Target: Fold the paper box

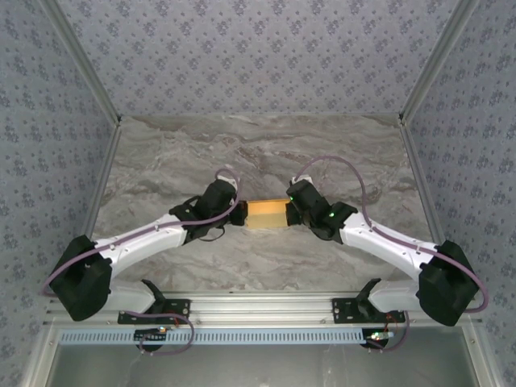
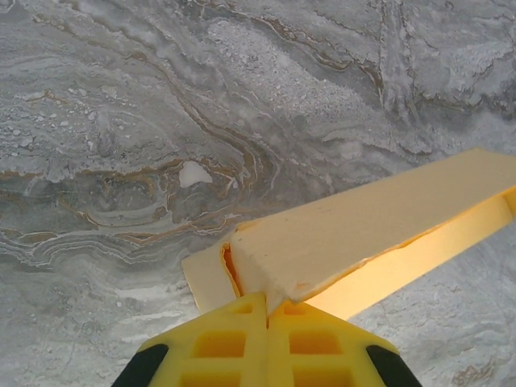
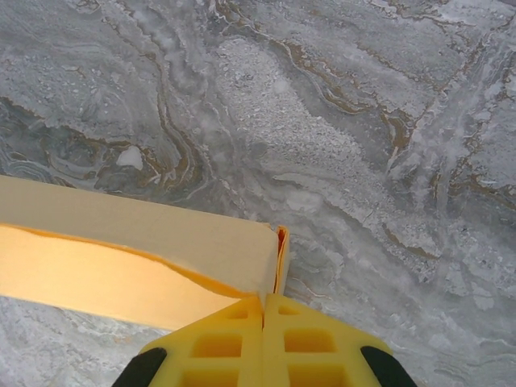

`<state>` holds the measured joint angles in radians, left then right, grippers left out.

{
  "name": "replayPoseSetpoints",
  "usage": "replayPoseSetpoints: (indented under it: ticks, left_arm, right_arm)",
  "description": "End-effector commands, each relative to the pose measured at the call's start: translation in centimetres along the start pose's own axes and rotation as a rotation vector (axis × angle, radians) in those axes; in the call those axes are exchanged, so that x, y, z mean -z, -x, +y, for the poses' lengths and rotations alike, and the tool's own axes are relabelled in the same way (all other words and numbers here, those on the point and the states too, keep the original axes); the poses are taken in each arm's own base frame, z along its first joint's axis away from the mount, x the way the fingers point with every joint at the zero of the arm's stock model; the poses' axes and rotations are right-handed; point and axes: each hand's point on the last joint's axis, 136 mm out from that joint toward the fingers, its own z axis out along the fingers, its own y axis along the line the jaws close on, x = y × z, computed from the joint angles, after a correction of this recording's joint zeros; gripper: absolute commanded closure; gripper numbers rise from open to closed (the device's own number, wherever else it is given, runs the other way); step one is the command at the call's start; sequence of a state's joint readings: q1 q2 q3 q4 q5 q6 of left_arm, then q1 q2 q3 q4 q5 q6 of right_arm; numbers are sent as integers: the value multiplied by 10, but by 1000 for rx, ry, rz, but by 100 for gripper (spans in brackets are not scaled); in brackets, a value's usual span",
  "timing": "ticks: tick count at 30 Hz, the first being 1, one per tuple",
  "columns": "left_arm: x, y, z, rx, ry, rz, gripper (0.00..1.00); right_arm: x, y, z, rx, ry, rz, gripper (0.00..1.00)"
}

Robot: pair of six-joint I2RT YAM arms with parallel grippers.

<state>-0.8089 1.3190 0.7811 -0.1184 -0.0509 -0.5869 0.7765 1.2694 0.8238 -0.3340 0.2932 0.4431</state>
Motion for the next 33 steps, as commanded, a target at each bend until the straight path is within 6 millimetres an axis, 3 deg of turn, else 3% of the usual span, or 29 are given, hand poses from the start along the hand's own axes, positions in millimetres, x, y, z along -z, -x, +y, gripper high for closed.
replayPoseSetpoints:
  ticks: [1,6,11,19,25,33]
  left_arm:
    - [-4,-24,14,-41,48,42,98]
    - [-3,-24,13,-47,29,14,94]
    - [6,-15,6,-51,3,-21,85]
    - [31,-6,-5,-80,-64,-45,53]
    - [46,12,-12,-69,-147,-81,41]
    - [26,32,4,54,-137,-68,38]
  right_arm:
    - [-3,-13,-2,45,-16,12,96]
    - [-7,-22,-1,71,-23,-2,96]
    - [-3,-18,-1,84,-35,-17,96]
    - [-2,-17,-3,86,-52,-24,96]
    - [-2,-16,-2,87,-54,-28,96]
    - [0,-14,-2,89,-57,-32,96]
